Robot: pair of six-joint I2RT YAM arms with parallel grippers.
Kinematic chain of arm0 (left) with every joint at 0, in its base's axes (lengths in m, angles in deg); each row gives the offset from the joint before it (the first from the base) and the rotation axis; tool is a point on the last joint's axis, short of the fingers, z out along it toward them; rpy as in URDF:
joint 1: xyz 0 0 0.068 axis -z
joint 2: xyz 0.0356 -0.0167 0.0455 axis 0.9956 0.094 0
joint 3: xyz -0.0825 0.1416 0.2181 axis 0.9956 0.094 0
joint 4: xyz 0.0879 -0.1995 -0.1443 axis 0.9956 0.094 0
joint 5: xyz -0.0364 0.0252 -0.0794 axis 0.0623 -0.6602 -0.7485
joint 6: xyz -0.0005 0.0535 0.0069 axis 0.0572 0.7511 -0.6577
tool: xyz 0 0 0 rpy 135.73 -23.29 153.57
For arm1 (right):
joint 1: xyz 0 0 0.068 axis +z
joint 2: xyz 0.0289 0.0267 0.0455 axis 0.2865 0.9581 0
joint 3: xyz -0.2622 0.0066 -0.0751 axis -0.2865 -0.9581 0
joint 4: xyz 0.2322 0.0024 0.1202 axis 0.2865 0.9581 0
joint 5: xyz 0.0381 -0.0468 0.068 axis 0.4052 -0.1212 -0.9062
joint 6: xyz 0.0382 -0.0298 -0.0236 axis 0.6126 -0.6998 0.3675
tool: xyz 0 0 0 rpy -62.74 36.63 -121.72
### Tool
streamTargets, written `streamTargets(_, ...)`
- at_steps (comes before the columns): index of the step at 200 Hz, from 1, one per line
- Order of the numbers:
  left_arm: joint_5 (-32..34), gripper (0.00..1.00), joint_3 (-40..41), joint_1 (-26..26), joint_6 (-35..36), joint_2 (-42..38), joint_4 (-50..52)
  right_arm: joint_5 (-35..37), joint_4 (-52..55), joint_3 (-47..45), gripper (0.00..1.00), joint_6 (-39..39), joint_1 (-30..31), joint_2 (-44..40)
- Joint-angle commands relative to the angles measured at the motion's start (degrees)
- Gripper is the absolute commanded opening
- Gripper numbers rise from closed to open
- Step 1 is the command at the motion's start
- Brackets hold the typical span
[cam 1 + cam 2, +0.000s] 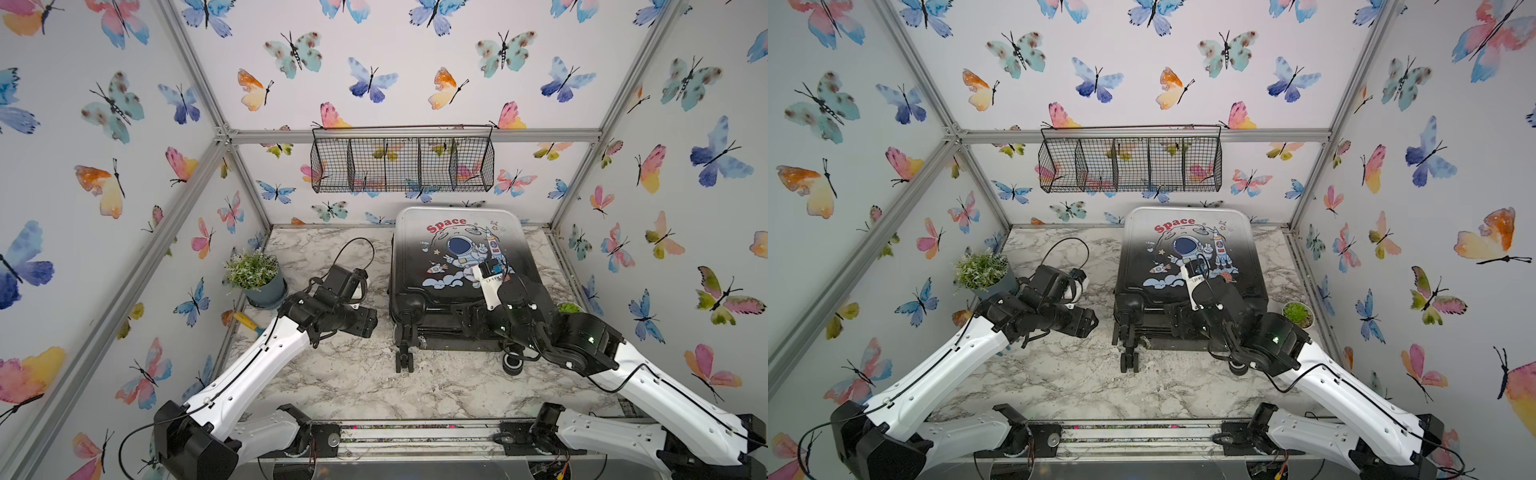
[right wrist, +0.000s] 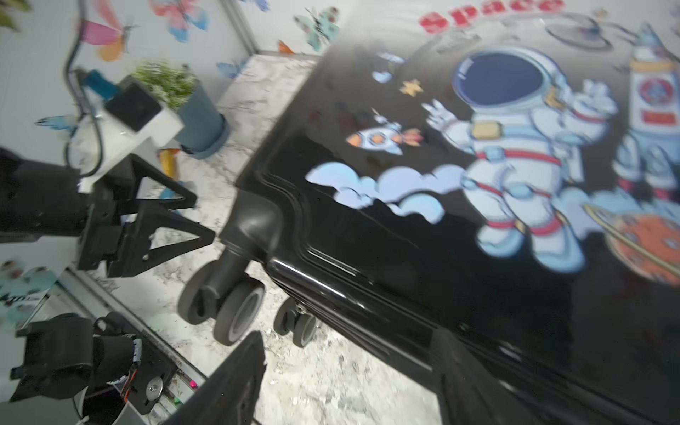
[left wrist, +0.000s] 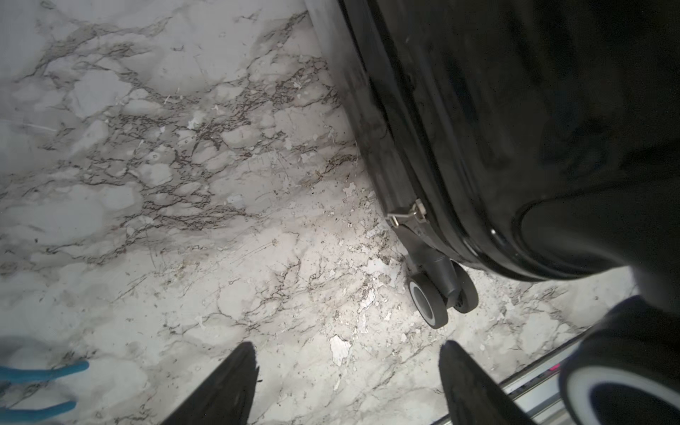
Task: Close the suitcase zippers
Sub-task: Pick up the suitcase from the center of the board.
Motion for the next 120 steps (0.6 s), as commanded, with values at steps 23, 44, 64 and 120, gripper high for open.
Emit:
streamTargets(23,-3.34,0.77,10.63,-0.02,12.18,-3.39,-24.14,14.81,26.04,4.59,0.82,24.42,-0.12,-3.67)
streamTargets(44,-5.89,0.78,13.14,-1.06,14.54,-2.62,-29.3,15.44,29.74,5.22,0.84,26.08,-0.17,-5.77)
streamTargets(64,-6.49,0.77,14.23,-2.23,16.5,-0.3,-30.65,17.31,29.74,1.48,0.84,29.37,-0.2,-9.97)
streamTargets(120,-11.18,0.77,17.28,-3.36,18.0,1.65,-36.05,27.15,29.69,-7.48,0.84,28.28,-1.0,-13.33)
